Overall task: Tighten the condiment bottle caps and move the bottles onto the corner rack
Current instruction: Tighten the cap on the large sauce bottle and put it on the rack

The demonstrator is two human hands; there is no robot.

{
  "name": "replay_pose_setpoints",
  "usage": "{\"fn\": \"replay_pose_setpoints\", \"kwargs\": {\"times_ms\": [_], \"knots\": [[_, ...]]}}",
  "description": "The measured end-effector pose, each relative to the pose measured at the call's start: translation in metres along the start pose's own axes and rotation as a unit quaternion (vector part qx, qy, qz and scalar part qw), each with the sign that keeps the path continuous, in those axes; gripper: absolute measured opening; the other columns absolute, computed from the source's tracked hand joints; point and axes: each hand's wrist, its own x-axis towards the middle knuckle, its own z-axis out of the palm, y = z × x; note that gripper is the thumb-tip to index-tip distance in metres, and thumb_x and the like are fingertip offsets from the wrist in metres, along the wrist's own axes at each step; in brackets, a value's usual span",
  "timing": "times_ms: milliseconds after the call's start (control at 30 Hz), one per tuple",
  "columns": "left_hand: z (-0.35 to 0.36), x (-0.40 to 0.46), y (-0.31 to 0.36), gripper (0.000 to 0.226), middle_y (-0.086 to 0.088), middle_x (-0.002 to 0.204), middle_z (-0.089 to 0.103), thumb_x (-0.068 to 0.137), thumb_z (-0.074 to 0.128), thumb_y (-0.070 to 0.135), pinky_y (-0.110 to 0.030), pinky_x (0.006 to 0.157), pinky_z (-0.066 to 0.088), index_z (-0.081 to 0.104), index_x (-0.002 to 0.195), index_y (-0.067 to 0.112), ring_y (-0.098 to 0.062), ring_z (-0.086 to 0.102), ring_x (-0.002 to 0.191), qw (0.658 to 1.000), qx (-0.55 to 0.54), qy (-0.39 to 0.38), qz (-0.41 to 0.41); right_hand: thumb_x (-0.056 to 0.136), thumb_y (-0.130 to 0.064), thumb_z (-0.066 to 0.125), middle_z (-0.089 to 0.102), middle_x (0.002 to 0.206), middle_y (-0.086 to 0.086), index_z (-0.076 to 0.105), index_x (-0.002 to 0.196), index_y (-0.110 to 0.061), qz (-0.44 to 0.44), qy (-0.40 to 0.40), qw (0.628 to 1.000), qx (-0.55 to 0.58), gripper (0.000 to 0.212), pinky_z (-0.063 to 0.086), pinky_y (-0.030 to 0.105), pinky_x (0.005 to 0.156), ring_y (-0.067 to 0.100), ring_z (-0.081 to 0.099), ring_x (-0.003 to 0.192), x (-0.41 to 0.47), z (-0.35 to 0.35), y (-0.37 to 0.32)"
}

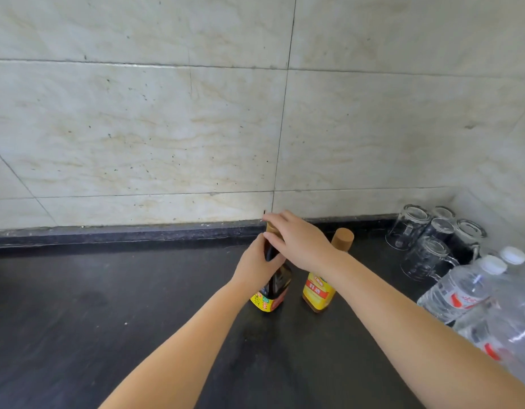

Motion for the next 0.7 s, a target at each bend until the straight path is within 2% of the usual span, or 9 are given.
{"fn": "replay_pose_setpoints", "kwargs": {"times_ms": [67, 200, 300, 400, 433, 467, 567, 700], "knots": [[0.005, 0.008, 0.001, 0.022, 0.008, 0.082, 0.056, 0.086, 0.059, 0.023, -0.017, 0.056, 0.038, 0.050, 0.104, 0.016, -0.004, 0.052, 0.074, 0.999, -0.027, -0.005, -0.026, 0.097, -0.033, 0.037, 0.052, 0.118, 0.006, 0.038, 0.131, -0.021, -0.032, -0.004, 0.999, -0.029, 0.036, 0.051, 0.034, 0.074, 0.021, 0.057, 0.096, 0.003, 0.001, 0.007], [0.008, 0.011, 0.001, 0.011, 0.011, 0.076, 0.057, 0.086, 0.059, 0.017, -0.018, 0.058, 0.039, 0.053, 0.095, 0.017, -0.004, 0.053, 0.072, 0.997, -0.071, -0.012, -0.034, 0.096, -0.035, 0.038, 0.054, 0.108, 0.006, 0.042, 0.122, -0.015, -0.097, -0.007, 0.993, -0.068, 0.034, 0.048, 0.031, 0.065, 0.021, 0.056, 0.082, 0.005, -0.005, 0.013], [0.004, -0.001, 0.002, 0.013, 0.001, 0.084, 0.065, 0.083, 0.059, 0.015, -0.026, 0.070, 0.048, 0.058, 0.096, 0.013, -0.016, 0.061, 0.084, 0.996, -0.076, -0.045, 0.005, 0.094, -0.038, 0.039, 0.058, 0.098, 0.004, 0.050, 0.110, -0.014, -0.183, -0.011, 0.978, -0.097, 0.031, 0.049, 0.033, 0.059, 0.018, 0.055, 0.076, 0.004, -0.016, 0.015], [-0.007, -0.021, 0.012, 0.007, 0.004, 0.078, 0.063, 0.080, 0.060, 0.010, -0.023, 0.072, 0.047, 0.060, 0.083, 0.016, -0.005, 0.058, 0.076, 0.994, -0.076, -0.065, 0.036, 0.089, -0.038, 0.041, 0.060, 0.070, 0.001, 0.060, 0.089, -0.014, -0.315, 0.020, 0.942, -0.112, 0.031, 0.037, 0.025, 0.040, 0.016, 0.051, 0.056, -0.002, -0.035, 0.011], [-0.010, -0.029, 0.018, 0.001, 0.002, 0.074, 0.061, 0.078, 0.060, 0.010, -0.024, 0.070, 0.046, 0.060, 0.078, 0.011, -0.007, 0.056, 0.072, 0.993, -0.078, -0.075, 0.038, 0.088, -0.036, 0.043, 0.057, 0.062, 0.000, 0.060, 0.080, -0.013, -0.340, 0.028, 0.934, -0.107, 0.030, 0.032, 0.024, 0.037, 0.016, 0.046, 0.049, -0.006, -0.042, 0.008], [-0.013, -0.037, 0.025, 0.007, -0.001, 0.071, 0.059, 0.078, 0.060, 0.011, -0.024, 0.069, 0.045, 0.059, 0.073, 0.006, -0.009, 0.054, 0.069, 0.993, -0.078, -0.084, 0.037, 0.087, -0.034, 0.044, 0.053, 0.055, 0.000, 0.058, 0.073, -0.012, -0.354, 0.034, 0.930, -0.096, 0.029, 0.028, 0.023, 0.035, 0.016, 0.041, 0.043, -0.009, -0.048, 0.005], [-0.016, -0.061, 0.042, 0.022, 0.004, 0.063, 0.060, 0.080, 0.057, 0.012, -0.012, 0.066, 0.044, 0.055, 0.059, 0.014, -0.003, 0.055, 0.061, 0.992, -0.076, -0.082, 0.049, 0.086, -0.027, 0.040, 0.044, 0.045, -0.001, 0.051, 0.065, -0.010, -0.349, 0.038, 0.935, -0.057, 0.029, 0.020, 0.019, 0.037, 0.015, 0.030, 0.037, -0.020, -0.061, -0.008], [-0.008, -0.086, 0.052, 0.024, 0.005, 0.058, 0.060, 0.082, 0.055, 0.013, -0.005, 0.060, 0.042, 0.052, 0.059, 0.019, 0.002, 0.054, 0.055, 0.995, -0.076, -0.040, 0.047, 0.085, -0.025, 0.034, 0.041, 0.045, 0.000, 0.051, 0.065, -0.009, -0.297, 0.020, 0.954, -0.041, 0.030, 0.019, 0.021, 0.039, 0.018, 0.033, 0.037, -0.035, -0.057, -0.014]]}}
